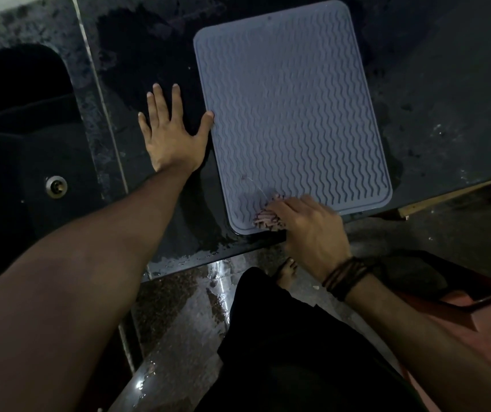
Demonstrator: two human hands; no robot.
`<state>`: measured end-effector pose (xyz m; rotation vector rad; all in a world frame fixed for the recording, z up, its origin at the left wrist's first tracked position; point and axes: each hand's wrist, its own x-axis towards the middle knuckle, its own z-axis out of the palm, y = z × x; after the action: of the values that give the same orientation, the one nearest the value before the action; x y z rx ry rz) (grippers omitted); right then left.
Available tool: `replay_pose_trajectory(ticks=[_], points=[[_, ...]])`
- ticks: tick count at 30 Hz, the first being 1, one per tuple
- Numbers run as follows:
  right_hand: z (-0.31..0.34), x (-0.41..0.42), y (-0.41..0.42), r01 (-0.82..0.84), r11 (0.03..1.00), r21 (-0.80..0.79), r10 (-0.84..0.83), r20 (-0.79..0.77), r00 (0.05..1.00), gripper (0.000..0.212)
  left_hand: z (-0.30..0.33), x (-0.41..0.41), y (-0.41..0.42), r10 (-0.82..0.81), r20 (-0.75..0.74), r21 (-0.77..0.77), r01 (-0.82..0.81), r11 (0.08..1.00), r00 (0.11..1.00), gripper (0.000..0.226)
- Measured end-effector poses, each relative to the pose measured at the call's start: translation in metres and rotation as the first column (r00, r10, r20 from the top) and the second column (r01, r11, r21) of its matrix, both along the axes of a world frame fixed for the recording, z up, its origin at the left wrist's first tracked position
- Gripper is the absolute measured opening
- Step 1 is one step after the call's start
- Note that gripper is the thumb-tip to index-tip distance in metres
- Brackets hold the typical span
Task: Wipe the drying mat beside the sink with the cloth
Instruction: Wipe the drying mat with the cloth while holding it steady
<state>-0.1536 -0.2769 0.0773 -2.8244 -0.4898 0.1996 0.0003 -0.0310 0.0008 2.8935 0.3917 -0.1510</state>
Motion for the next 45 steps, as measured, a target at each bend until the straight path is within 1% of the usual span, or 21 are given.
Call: replay_pose_trajectory(ticks=[2, 6, 8, 10, 13, 16, 20, 23, 28, 30, 33, 35, 37, 41, 43, 45], points=[[0.007, 0.019, 0.003, 0.036, 0.998, 0.045, -0.036, 0.009, 0.999, 0.045, 0.000, 0.000, 0.000, -0.001, 0.008, -0.006, 0.001, 1.000, 1.000, 0.092], [0.008, 0.080, 0.021, 0.084, 0.990, 0.112, -0.097, 0.119, 0.988, 0.046, 0.001, 0.000, 0.000, -0.004, 0.006, -0.005, 0.004, 1.000, 1.000, 0.091], [0.001, 0.107, 0.030, 0.088, 0.992, 0.091, -0.096, 0.087, 0.992, 0.048, 0.002, 0.000, 0.000, -0.007, 0.005, -0.008, 0.007, 1.000, 1.000, 0.091], [-0.008, 0.120, 0.035, 0.069, 0.996, 0.048, -0.071, 0.041, 0.997, 0.046, 0.002, 0.000, 0.000, -0.004, 0.001, -0.004, 0.004, 1.000, 1.000, 0.091], [-0.015, 0.104, 0.032, 0.017, 1.000, 0.024, -0.017, 0.029, 0.999, 0.045, 0.002, 0.001, -0.001, 0.001, -0.015, 0.005, -0.001, 1.000, 1.000, 0.091], [-0.014, 0.064, 0.024, -0.013, 1.000, 0.001, 0.013, 0.032, 0.999, 0.049, 0.003, 0.000, -0.001, 0.003, -0.026, 0.009, -0.003, 1.000, 1.000, 0.090], [-0.007, 0.028, 0.011, -0.046, 0.999, -0.023, 0.046, -0.003, 0.999, 0.044, 0.005, -0.001, -0.002, 0.003, -0.026, 0.006, -0.002, 1.000, 1.000, 0.090], [0.000, 0.034, 0.007, -0.041, 0.999, -0.011, 0.041, -0.023, 0.999, 0.045, 0.005, 0.000, -0.002, 0.002, -0.025, 0.006, -0.002, 1.000, 1.000, 0.090], [0.008, 0.099, 0.031, 0.022, 0.996, 0.087, -0.032, 0.109, 0.994, 0.040, 0.004, 0.000, -0.001, -0.006, -0.011, 0.002, 0.006, 1.000, 1.000, 0.091], [0.005, 0.127, 0.045, 0.018, 0.997, 0.078, -0.024, 0.077, 0.997, 0.042, 0.003, 0.000, -0.001, -0.006, -0.009, 0.006, 0.006, 1.000, 1.000, 0.091], [-0.009, 0.143, 0.055, -0.005, 1.000, 0.013, 0.005, -0.025, 1.000, 0.047, 0.001, 0.000, -0.001, 0.000, 0.005, 0.008, 0.000, 1.000, 1.000, 0.090], [-0.014, 0.135, 0.052, -0.028, 1.000, -0.009, 0.027, -0.048, 0.998, 0.054, 0.000, 0.001, -0.001, 0.001, 0.012, 0.014, -0.001, 1.000, 1.000, 0.090], [-0.014, 0.115, 0.043, -0.054, 0.999, -0.006, 0.054, -0.028, 0.998, 0.058, -0.001, 0.002, 0.000, 0.004, 0.007, 0.018, -0.004, 1.000, 1.000, 0.091], [-0.008, 0.067, 0.021, -0.105, 0.994, 0.012, 0.104, 0.059, 0.993, 0.050, -0.002, 0.001, 0.000, 0.006, 0.005, 0.017, -0.006, 1.000, 1.000, 0.091], [-0.005, 0.054, 0.015, -0.138, 0.990, 0.001, 0.138, 0.053, 0.989, 0.049, -0.001, 0.001, 0.000, 0.005, 0.005, 0.013, -0.006, 1.000, 1.000, 0.091], [-0.001, 0.059, 0.013, -0.134, 0.991, 0.005, 0.133, 0.041, 0.990, 0.050, -0.001, 0.001, -0.001, 0.007, 0.001, 0.017, -0.007, 1.000, 1.000, 0.091]])
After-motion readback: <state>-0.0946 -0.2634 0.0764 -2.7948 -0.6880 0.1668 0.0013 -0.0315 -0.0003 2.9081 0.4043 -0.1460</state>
